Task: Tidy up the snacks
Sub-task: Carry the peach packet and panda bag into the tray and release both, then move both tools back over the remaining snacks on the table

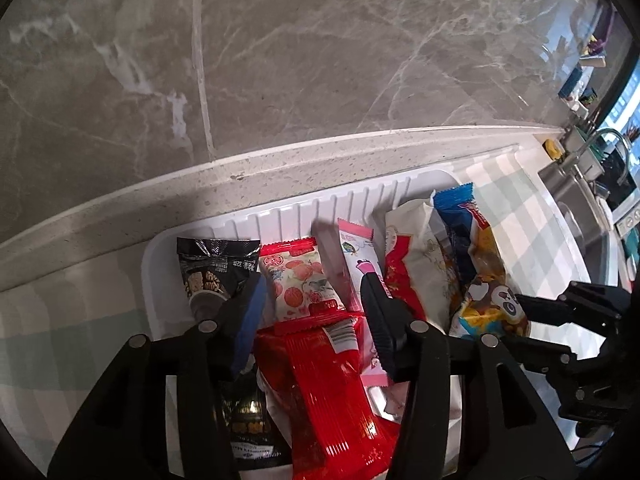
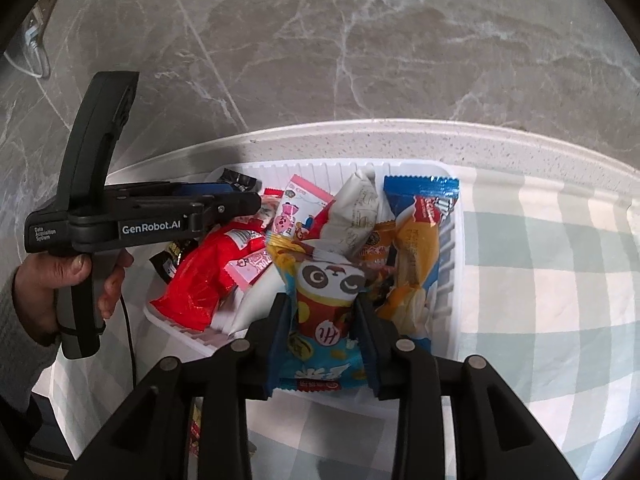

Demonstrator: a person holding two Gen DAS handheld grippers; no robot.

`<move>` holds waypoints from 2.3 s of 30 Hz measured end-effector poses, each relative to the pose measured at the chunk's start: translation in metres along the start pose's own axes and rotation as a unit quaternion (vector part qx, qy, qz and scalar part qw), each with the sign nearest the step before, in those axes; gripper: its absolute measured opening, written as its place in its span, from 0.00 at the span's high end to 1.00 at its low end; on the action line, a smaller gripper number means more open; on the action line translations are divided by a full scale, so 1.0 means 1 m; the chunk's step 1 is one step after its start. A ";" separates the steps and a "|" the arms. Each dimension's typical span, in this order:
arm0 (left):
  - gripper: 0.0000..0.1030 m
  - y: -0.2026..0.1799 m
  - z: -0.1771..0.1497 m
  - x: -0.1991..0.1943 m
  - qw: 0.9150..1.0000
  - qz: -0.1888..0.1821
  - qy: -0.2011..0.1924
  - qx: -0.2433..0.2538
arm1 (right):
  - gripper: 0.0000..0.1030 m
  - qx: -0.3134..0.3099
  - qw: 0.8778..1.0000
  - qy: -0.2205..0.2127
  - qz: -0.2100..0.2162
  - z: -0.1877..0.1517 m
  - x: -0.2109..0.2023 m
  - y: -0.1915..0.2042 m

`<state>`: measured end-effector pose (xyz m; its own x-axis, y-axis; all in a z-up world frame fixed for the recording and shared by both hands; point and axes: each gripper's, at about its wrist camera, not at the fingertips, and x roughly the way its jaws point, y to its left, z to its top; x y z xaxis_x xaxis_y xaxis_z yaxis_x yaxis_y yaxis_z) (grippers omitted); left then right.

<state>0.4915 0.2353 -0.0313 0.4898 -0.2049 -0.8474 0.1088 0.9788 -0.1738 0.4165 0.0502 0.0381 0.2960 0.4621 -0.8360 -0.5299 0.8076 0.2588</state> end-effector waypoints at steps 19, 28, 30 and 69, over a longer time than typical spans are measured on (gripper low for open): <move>0.51 -0.014 -0.017 -0.082 0.998 0.023 -0.049 0.045 | 0.64 -0.019 0.999 -0.044 -0.007 -0.014 -0.057 0.022; 0.51 -0.034 -0.030 -0.115 0.995 0.025 -0.067 0.068 | 0.63 -0.014 0.999 -0.051 -0.011 -0.035 -0.080 0.029; 0.51 -0.039 -0.034 -0.121 0.994 0.025 -0.069 0.075 | 0.63 -0.011 0.998 -0.053 -0.012 -0.041 -0.086 0.029; 0.46 -0.083 -0.184 -0.122 0.973 -0.044 0.022 0.225 | 0.59 0.061 0.998 0.008 -0.027 -0.158 -0.091 0.009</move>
<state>0.2631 0.1802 -0.0060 0.4256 -0.2778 -0.8612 0.5212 0.8533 -0.0177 0.2587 -0.0425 0.0404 0.3084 0.4109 -0.8579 -0.4122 0.8705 0.2688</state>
